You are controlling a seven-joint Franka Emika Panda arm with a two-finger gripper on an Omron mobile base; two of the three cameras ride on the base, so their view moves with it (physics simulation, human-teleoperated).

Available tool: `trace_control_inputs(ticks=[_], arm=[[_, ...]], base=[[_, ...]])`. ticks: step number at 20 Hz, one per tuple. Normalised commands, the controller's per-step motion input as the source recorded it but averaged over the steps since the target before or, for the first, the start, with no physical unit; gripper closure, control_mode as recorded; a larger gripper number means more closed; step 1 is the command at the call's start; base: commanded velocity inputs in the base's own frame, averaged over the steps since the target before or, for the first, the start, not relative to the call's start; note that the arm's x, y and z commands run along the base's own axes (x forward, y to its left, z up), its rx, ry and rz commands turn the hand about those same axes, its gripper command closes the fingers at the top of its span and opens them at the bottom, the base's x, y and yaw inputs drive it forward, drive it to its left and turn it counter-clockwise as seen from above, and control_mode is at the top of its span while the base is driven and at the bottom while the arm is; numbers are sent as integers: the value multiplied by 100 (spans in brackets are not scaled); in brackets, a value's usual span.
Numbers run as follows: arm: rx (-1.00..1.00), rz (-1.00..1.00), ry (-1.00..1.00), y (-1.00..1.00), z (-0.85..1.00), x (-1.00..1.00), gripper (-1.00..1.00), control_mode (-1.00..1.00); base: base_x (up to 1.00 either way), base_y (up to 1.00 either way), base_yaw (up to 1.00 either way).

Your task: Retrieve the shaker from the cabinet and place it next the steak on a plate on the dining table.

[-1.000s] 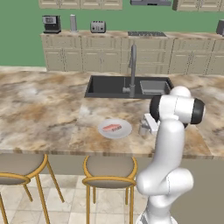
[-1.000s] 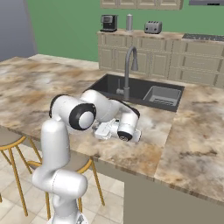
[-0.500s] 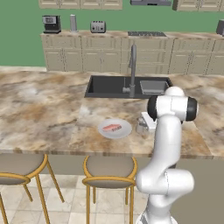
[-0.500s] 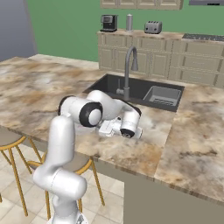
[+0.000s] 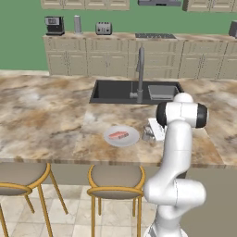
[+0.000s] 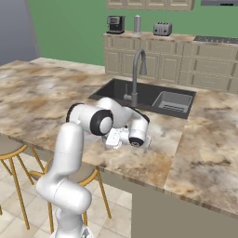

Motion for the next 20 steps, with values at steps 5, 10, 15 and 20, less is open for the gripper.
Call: trace_control_inputs(ticks=[5, 10, 15, 20], arm=[[-6, 0, -15, 0, -21, 0, 100, -100], [-1, 0, -7, 0, -11, 2, -100, -100], [2, 0, -1, -22, 0, -3, -100, -100], [2, 0, 0, -27, 0, -11, -100, -100]], base=[[0, 0, 0], [0, 0, 0], [0, 0, 0], [0, 0, 0]])
